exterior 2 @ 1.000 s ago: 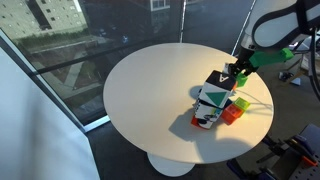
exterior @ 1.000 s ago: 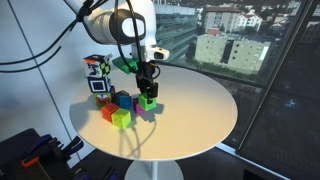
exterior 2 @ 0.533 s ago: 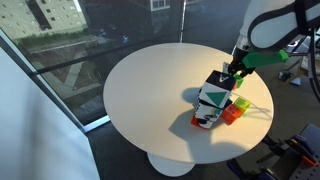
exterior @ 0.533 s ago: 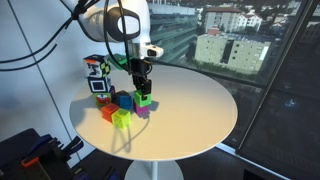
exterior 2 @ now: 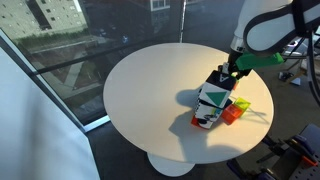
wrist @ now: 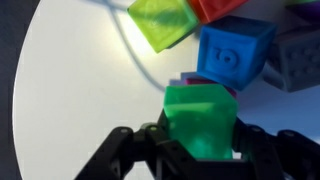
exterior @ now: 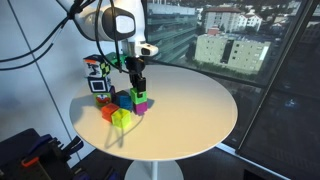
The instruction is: Pick up the green block and put it on the pink block
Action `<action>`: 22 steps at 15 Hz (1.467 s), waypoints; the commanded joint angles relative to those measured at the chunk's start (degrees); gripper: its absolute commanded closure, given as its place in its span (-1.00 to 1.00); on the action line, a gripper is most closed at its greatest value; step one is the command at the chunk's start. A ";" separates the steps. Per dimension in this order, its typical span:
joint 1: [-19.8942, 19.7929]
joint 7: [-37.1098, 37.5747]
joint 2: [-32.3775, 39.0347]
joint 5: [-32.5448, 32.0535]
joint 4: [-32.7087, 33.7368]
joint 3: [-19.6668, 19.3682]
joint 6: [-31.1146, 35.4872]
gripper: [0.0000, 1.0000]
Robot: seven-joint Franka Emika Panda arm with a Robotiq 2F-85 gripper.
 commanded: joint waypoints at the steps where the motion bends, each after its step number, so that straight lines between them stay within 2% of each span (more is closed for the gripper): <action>1: 0.37 3.00 -0.46 -1.19 1.14 0.25 -1.23 0.44; 22: 1.38 6.39 4.36 -1.41 5.23 -0.13 -1.86 0.44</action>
